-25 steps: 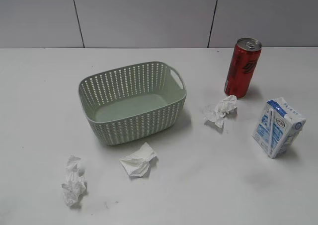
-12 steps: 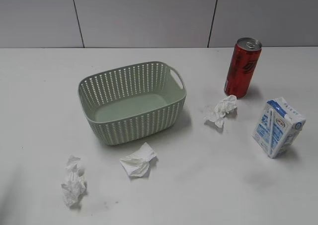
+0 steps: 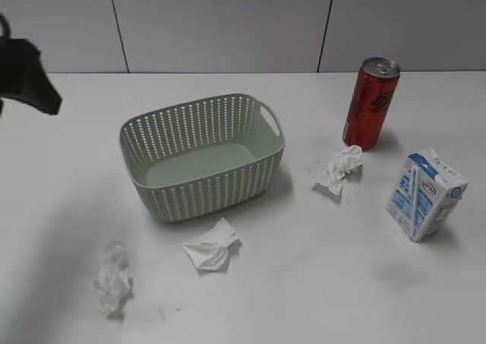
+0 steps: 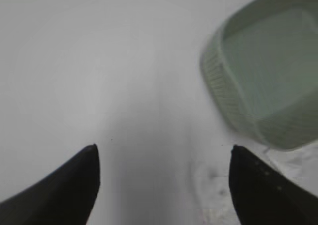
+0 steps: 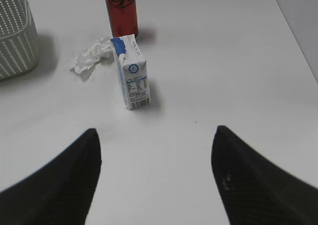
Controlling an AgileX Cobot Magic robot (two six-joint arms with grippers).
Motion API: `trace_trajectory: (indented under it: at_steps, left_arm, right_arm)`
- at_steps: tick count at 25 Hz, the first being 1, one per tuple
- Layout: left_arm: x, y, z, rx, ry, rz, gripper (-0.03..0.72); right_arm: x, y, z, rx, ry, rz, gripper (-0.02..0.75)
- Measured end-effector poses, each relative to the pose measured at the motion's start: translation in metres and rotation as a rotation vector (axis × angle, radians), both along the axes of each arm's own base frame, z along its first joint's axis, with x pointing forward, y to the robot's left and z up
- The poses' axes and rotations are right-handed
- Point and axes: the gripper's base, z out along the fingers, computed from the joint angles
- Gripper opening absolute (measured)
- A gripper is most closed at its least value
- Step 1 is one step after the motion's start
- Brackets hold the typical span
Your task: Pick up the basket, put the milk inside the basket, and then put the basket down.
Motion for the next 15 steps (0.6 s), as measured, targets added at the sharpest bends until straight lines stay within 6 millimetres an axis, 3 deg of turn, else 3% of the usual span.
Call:
trace_trajectory:
  at_steps: [3, 6, 15]
  left_arm:
    - [0.015, -0.026, 0.001, -0.075, 0.042, -0.048, 0.604]
    - [0.025, -0.043, -0.012, -0.145, 0.112, -0.056, 0.604]
    - [0.055, -0.058, -0.076, -0.18, 0.262, 0.012, 0.596]
  right_arm:
    - [0.0, 0.0, 0.0, 0.0, 0.0, 0.0, 0.526]
    - [0.0, 0.0, 0.0, 0.0, 0.0, 0.0, 0.526]
    - [0.0, 0.0, 0.0, 0.0, 0.0, 0.0, 0.526]
